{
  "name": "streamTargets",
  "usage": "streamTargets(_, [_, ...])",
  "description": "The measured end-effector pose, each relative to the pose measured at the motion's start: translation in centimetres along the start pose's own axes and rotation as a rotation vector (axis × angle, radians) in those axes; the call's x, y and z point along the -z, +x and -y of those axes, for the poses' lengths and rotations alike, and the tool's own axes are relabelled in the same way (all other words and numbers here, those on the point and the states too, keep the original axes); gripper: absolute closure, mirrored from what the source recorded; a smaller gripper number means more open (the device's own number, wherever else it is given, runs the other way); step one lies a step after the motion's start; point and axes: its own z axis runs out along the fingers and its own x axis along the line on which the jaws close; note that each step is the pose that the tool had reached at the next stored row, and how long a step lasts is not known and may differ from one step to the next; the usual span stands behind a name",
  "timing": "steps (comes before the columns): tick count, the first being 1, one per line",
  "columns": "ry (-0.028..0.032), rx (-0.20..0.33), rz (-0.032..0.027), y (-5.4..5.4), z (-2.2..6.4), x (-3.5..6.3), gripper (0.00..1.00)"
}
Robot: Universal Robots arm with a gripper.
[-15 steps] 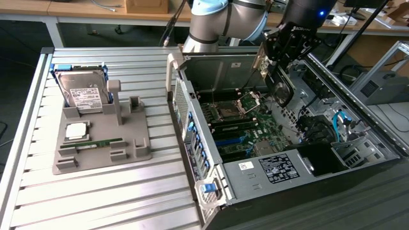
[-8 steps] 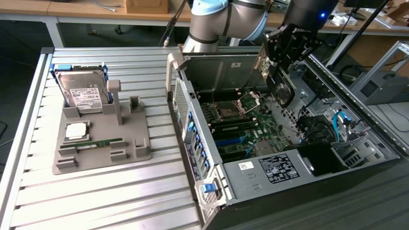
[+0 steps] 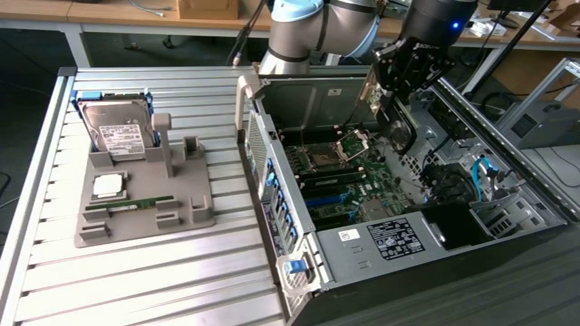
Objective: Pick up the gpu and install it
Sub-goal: 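Pick up the gpu and move the gpu toward the slot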
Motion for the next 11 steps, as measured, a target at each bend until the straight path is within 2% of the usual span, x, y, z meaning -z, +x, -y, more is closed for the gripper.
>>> streamTargets(11, [-0.0001,0.000,0.0000,0.01,0.01,-0.39,0.73])
